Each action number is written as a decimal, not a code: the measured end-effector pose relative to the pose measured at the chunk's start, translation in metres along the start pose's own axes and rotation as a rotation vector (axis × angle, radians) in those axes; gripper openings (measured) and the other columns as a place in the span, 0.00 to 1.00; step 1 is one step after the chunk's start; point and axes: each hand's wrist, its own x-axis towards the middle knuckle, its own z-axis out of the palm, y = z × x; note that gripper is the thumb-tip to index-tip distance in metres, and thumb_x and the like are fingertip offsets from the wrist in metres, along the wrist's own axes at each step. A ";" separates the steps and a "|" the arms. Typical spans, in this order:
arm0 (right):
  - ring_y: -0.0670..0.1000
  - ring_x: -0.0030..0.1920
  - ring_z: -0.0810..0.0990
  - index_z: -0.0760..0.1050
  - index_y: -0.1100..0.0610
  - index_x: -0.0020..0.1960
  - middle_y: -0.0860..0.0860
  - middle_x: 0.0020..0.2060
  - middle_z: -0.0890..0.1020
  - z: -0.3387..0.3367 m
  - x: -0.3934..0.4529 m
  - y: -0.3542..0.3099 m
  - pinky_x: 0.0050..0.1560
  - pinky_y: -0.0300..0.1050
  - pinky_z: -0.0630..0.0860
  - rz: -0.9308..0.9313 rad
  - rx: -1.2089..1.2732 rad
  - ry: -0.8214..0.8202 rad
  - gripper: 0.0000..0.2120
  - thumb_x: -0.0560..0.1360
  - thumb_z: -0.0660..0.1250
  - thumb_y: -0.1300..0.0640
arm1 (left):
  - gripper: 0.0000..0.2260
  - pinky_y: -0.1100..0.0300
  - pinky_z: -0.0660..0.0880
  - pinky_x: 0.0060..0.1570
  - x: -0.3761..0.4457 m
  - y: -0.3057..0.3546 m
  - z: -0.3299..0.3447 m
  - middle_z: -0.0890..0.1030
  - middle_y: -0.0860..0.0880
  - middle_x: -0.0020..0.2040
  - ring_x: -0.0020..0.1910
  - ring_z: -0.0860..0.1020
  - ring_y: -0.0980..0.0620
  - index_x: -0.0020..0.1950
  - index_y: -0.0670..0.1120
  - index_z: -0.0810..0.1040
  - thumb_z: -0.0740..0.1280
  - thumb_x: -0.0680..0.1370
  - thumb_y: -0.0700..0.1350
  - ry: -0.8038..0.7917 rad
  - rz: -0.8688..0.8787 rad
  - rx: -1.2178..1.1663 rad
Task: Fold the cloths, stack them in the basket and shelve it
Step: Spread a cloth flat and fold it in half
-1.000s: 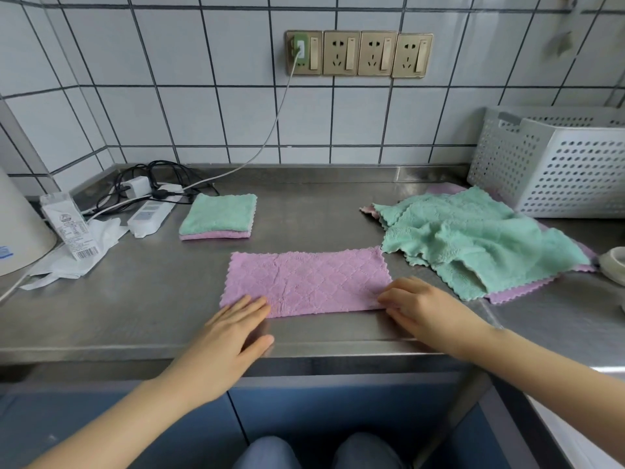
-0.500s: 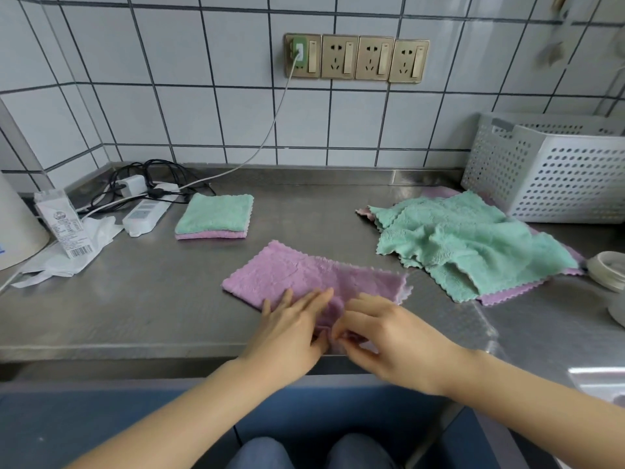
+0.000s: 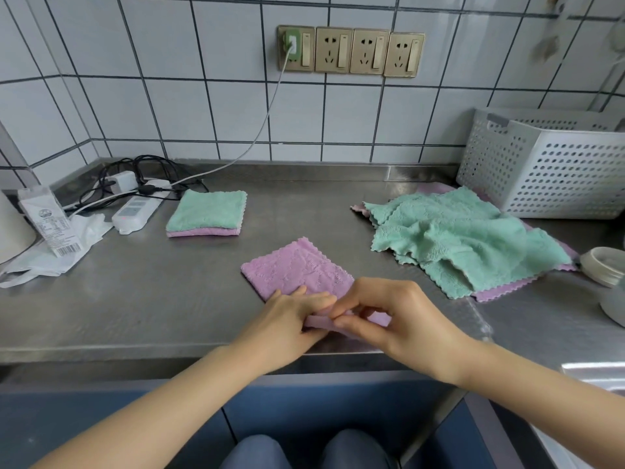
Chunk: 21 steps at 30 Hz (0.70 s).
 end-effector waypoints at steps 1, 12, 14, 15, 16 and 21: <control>0.46 0.40 0.81 0.82 0.53 0.48 0.45 0.41 0.83 -0.001 0.000 -0.001 0.44 0.41 0.77 0.013 0.029 -0.033 0.03 0.74 0.71 0.56 | 0.12 0.61 0.55 0.67 0.001 -0.006 -0.002 0.74 0.63 0.66 0.74 0.61 0.53 0.62 0.60 0.74 0.58 0.80 0.49 -0.025 0.024 -0.019; 0.46 0.61 0.73 0.67 0.49 0.70 0.46 0.62 0.73 -0.006 -0.008 0.091 0.65 0.42 0.69 0.116 -0.390 -0.160 0.22 0.77 0.63 0.51 | 0.29 0.70 0.57 0.70 -0.017 -0.047 -0.014 0.72 0.74 0.61 0.66 0.66 0.72 0.62 0.65 0.74 0.63 0.76 0.31 -0.003 0.106 -0.332; 0.46 0.66 0.69 0.63 0.50 0.73 0.46 0.66 0.69 0.009 -0.010 0.087 0.67 0.39 0.65 0.040 -0.347 -0.179 0.26 0.76 0.62 0.47 | 0.24 0.78 0.61 0.61 -0.019 -0.037 -0.023 0.74 0.77 0.55 0.61 0.68 0.76 0.55 0.72 0.76 0.61 0.80 0.39 -0.006 0.046 -0.463; 0.46 0.67 0.68 0.63 0.51 0.73 0.45 0.67 0.68 0.015 -0.009 0.084 0.68 0.39 0.64 0.007 -0.319 -0.161 0.28 0.75 0.63 0.47 | 0.23 0.80 0.60 0.60 -0.020 -0.035 -0.026 0.73 0.77 0.55 0.61 0.67 0.77 0.53 0.73 0.76 0.61 0.80 0.41 -0.021 0.041 -0.471; 0.45 0.68 0.67 0.64 0.52 0.73 0.44 0.68 0.68 0.021 -0.006 0.081 0.68 0.39 0.64 -0.040 -0.288 -0.138 0.28 0.75 0.65 0.49 | 0.22 0.79 0.59 0.62 -0.020 -0.035 -0.027 0.73 0.76 0.57 0.62 0.67 0.76 0.56 0.71 0.76 0.61 0.80 0.41 -0.035 0.066 -0.447; 0.47 0.63 0.76 0.80 0.57 0.59 0.48 0.58 0.82 0.030 -0.003 0.087 0.62 0.44 0.73 -0.290 -0.298 -0.134 0.12 0.76 0.68 0.62 | 0.25 0.62 0.53 0.74 -0.032 -0.058 -0.018 0.70 0.61 0.69 0.73 0.60 0.64 0.68 0.53 0.73 0.67 0.74 0.35 -0.070 0.262 -0.035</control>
